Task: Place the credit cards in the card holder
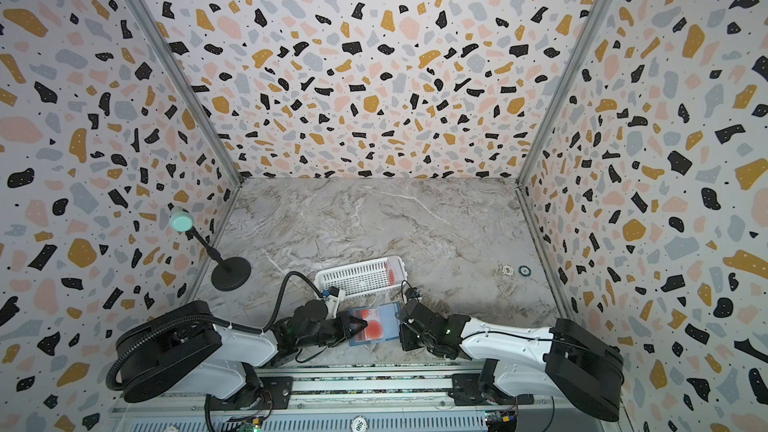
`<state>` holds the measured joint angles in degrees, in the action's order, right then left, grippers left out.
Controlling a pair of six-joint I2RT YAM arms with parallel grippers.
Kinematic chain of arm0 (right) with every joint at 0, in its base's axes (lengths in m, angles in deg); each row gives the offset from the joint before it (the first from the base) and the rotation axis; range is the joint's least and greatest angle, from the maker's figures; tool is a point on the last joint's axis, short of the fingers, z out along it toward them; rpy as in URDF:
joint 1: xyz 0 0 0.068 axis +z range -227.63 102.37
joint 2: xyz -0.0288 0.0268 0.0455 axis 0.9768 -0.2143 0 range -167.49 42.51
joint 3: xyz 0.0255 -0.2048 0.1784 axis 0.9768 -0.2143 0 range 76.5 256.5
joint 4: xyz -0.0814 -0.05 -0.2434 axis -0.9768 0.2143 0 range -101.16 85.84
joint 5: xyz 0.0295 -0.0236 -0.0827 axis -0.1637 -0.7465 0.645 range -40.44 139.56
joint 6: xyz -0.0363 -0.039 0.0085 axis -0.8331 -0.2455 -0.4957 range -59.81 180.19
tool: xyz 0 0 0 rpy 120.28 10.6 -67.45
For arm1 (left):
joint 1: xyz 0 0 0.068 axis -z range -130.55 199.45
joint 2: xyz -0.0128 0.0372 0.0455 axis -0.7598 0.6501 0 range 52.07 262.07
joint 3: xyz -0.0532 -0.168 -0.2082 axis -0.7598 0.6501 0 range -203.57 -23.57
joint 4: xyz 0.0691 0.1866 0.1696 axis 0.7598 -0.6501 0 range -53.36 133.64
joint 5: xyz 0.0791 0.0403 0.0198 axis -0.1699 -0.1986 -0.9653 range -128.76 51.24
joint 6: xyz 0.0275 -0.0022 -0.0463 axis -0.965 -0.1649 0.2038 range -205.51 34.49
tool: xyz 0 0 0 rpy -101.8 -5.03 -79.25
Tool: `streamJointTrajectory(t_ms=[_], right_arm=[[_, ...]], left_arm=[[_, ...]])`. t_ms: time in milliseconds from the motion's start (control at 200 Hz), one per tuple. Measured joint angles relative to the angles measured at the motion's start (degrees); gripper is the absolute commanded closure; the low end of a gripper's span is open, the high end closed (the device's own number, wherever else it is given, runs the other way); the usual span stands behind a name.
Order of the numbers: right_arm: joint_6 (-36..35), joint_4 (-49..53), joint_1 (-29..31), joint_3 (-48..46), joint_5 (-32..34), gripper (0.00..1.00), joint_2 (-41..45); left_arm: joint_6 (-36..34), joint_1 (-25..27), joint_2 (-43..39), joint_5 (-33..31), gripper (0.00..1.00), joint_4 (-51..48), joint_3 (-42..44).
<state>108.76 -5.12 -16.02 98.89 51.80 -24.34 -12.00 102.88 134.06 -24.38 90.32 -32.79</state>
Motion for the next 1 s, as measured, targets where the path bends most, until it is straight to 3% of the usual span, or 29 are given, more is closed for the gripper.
streamJointTrajectory(t_ms=[230, 461, 701, 1001], right_arm=[[0.2, 0.1, 0.3, 0.3, 0.6, 0.86, -0.4], [1.1, 0.5, 0.4, 0.5, 1.2, 0.88, -0.6], [1.7, 0.9, 0.5, 0.6, 1.8, 0.89, -0.7], [1.8, 1.0, 0.5, 0.9, 2.1, 0.89, -1.0]], left_arm=[[-1.1, 0.0, 1.4, 0.2, 0.85, -3.3, -2.6], [-4.3, 0.0, 0.4, -0.3, 0.76, -13.0, -7.3], [-8.4, 0.0, -2.7, -3.1, 0.73, -26.4, -11.8], [-9.9, 0.8, -2.6, -3.1, 0.7, -29.5, -13.5]])
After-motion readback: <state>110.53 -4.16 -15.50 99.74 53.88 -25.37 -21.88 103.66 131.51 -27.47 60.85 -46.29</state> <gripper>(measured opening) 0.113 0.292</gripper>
